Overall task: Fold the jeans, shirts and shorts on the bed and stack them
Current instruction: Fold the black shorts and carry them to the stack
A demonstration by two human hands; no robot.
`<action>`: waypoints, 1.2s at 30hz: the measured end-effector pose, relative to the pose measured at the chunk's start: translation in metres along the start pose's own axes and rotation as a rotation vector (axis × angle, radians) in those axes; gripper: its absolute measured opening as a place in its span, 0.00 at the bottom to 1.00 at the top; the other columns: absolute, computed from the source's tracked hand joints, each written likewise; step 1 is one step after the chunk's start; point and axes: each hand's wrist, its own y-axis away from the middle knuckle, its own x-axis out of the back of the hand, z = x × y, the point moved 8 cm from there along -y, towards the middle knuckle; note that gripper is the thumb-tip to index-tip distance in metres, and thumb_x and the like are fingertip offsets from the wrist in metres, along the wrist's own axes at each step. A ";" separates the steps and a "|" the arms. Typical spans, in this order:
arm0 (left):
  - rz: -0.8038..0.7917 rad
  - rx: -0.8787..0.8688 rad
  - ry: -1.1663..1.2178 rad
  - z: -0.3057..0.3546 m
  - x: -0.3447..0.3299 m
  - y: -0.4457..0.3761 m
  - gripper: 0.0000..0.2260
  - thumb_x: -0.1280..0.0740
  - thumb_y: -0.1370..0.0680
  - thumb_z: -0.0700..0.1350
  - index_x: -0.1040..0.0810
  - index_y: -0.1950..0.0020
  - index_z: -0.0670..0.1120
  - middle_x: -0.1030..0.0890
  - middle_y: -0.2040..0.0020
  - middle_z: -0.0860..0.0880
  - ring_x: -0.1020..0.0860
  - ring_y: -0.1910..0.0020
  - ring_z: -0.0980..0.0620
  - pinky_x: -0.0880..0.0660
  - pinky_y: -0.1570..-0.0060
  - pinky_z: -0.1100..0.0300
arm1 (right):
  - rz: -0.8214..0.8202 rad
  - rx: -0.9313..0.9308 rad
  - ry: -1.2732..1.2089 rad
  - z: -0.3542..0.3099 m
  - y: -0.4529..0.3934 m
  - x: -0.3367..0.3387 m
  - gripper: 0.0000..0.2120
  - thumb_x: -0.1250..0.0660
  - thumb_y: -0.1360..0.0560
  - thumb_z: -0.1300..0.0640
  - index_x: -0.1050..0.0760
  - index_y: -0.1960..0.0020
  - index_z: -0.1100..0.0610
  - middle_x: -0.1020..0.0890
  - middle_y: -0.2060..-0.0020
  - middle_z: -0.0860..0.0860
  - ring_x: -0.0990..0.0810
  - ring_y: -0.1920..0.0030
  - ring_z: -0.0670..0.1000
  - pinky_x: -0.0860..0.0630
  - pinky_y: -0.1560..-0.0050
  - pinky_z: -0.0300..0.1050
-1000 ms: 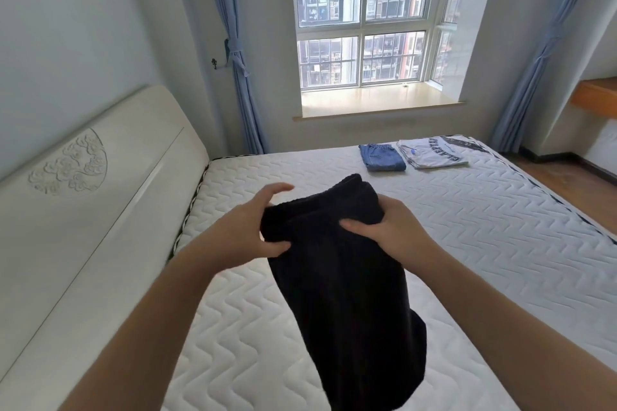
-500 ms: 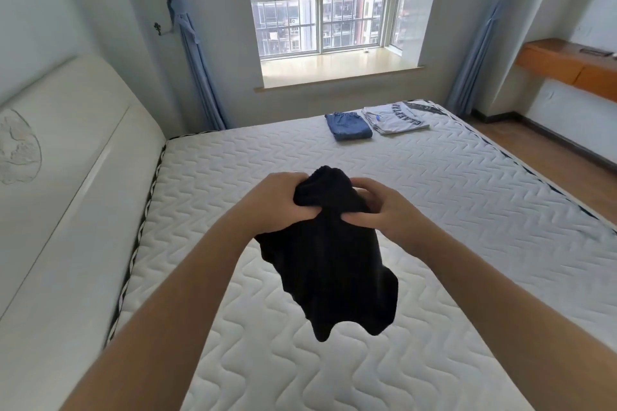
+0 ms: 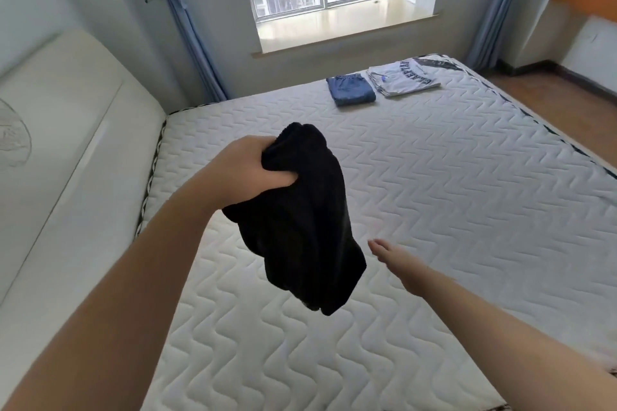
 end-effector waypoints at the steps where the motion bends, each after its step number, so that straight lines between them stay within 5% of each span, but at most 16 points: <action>1: 0.004 0.012 0.015 0.002 0.000 0.000 0.06 0.26 0.28 0.50 0.19 0.52 0.54 0.16 0.58 0.56 0.19 0.59 0.59 0.22 0.55 0.57 | -0.012 -0.035 -0.019 0.008 -0.005 0.002 0.30 0.41 0.26 0.30 0.29 0.31 0.46 0.28 0.33 0.47 0.30 0.31 0.52 0.37 0.27 0.56; 6: 0.046 0.100 0.122 0.001 -0.007 0.001 0.05 0.25 0.28 0.49 0.18 0.53 0.55 0.15 0.58 0.58 0.18 0.59 0.61 0.24 0.58 0.61 | -0.118 0.024 -0.213 0.018 -0.026 0.011 0.36 0.36 0.35 0.24 0.27 0.32 0.39 0.23 0.35 0.44 0.28 0.32 0.48 0.35 0.28 0.52; 10: 0.069 0.162 0.172 -0.016 -0.015 0.007 0.09 0.24 0.28 0.49 0.18 0.49 0.56 0.15 0.56 0.59 0.17 0.57 0.61 0.24 0.57 0.60 | -0.152 0.134 -0.420 0.005 -0.038 0.033 0.17 0.33 0.22 0.47 0.24 0.35 0.47 0.17 0.42 0.53 0.17 0.44 0.51 0.21 0.50 0.41; 12: 0.082 0.191 0.207 -0.030 -0.019 0.012 0.11 0.24 0.28 0.49 0.18 0.48 0.56 0.15 0.55 0.58 0.17 0.56 0.60 0.23 0.55 0.58 | -0.105 0.160 -0.444 -0.001 -0.042 0.051 0.15 0.33 0.21 0.52 0.25 0.35 0.48 0.16 0.45 0.53 0.17 0.45 0.52 0.21 0.51 0.41; 16: 0.092 0.261 0.283 -0.068 -0.032 0.030 0.14 0.24 0.32 0.52 0.19 0.49 0.62 0.15 0.53 0.58 0.17 0.55 0.60 0.23 0.54 0.58 | 0.047 0.200 -0.183 -0.012 -0.044 0.091 0.08 0.35 0.20 0.49 0.19 0.44 0.43 0.16 0.48 0.52 0.18 0.46 0.53 0.24 0.51 0.43; 20: 0.075 0.382 0.356 -0.120 -0.063 0.048 0.16 0.24 0.35 0.53 0.19 0.49 0.62 0.14 0.53 0.56 0.16 0.54 0.57 0.22 0.56 0.58 | 0.139 0.279 0.004 -0.023 -0.035 0.127 0.09 0.36 0.20 0.45 0.17 0.51 0.41 0.17 0.51 0.42 0.21 0.48 0.43 0.27 0.52 0.38; 24: 0.022 0.487 0.392 -0.162 -0.111 0.056 0.21 0.22 0.38 0.52 0.18 0.46 0.57 0.14 0.52 0.55 0.16 0.51 0.55 0.20 0.50 0.53 | 0.190 0.335 0.020 -0.025 -0.015 0.167 0.10 0.36 0.22 0.42 0.17 0.48 0.40 0.17 0.49 0.38 0.22 0.43 0.43 0.29 0.42 0.44; 28: -0.040 0.533 0.509 -0.181 -0.168 0.062 0.25 0.21 0.38 0.53 0.19 0.42 0.53 0.14 0.50 0.54 0.16 0.51 0.57 0.21 0.53 0.58 | 0.140 0.339 0.071 -0.018 0.008 0.191 0.20 0.31 0.31 0.35 0.19 0.42 0.41 0.17 0.48 0.40 0.20 0.44 0.44 0.26 0.43 0.44; 32: -0.050 0.579 0.546 -0.196 -0.227 0.073 0.15 0.20 0.33 0.50 0.19 0.49 0.58 0.15 0.56 0.60 0.18 0.55 0.63 0.26 0.65 0.71 | 0.038 0.291 0.135 0.004 0.024 0.193 0.22 0.26 0.32 0.44 0.21 0.39 0.42 0.15 0.47 0.46 0.17 0.45 0.48 0.23 0.45 0.45; 36: -0.100 0.632 0.608 -0.217 -0.290 0.091 0.14 0.24 0.27 0.43 0.20 0.43 0.53 0.15 0.52 0.55 0.18 0.55 0.62 0.24 0.66 0.70 | 0.095 0.216 0.233 0.036 0.037 0.193 0.16 0.30 0.25 0.60 0.19 0.44 0.41 0.14 0.50 0.45 0.17 0.47 0.46 0.24 0.45 0.43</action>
